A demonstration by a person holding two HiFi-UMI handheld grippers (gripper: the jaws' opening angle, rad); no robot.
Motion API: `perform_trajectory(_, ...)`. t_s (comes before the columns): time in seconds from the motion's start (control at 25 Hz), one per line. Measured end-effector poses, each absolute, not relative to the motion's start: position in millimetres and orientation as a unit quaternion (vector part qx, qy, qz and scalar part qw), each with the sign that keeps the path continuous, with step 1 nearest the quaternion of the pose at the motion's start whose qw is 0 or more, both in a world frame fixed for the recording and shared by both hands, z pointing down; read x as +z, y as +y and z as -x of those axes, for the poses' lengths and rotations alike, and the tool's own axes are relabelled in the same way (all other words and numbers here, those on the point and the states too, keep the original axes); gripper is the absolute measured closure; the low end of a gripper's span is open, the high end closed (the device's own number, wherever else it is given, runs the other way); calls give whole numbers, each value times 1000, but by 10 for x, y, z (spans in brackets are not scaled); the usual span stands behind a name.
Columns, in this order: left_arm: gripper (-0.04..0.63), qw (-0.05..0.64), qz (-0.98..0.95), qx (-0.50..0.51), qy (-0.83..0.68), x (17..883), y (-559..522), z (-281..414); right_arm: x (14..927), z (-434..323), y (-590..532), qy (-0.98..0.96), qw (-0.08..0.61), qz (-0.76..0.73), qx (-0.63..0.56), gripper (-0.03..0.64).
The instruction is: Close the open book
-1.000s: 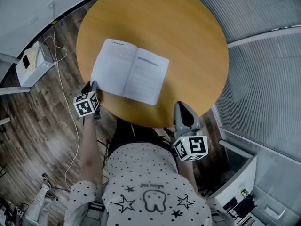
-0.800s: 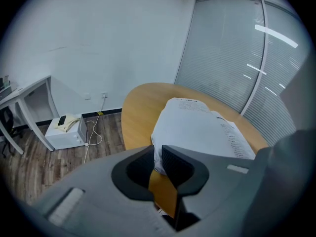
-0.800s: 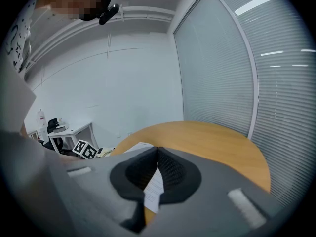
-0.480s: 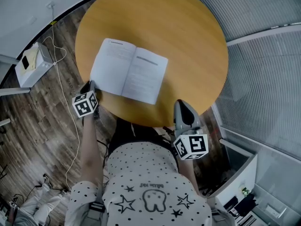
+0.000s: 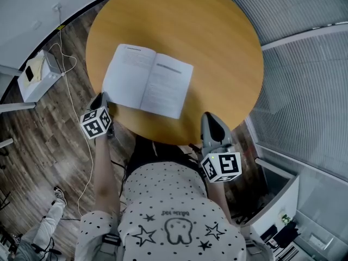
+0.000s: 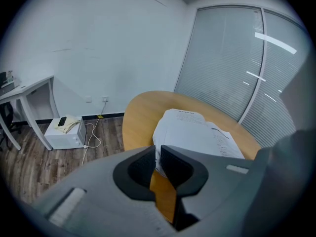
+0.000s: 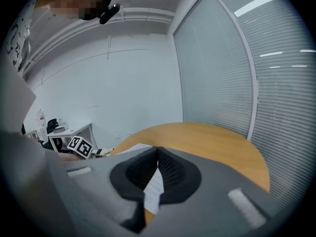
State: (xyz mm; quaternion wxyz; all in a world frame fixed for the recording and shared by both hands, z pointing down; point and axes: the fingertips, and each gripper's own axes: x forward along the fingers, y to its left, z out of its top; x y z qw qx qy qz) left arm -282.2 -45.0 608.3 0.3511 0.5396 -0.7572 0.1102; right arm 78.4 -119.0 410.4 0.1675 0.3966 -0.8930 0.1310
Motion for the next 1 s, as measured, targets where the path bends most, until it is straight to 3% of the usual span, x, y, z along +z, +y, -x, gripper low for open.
perform_trajectory(1.0, 563, 306, -575, 55, -757, 5343, -461, 2530, 4039, -886, -1165, -894, 152, -402, 125, 612)
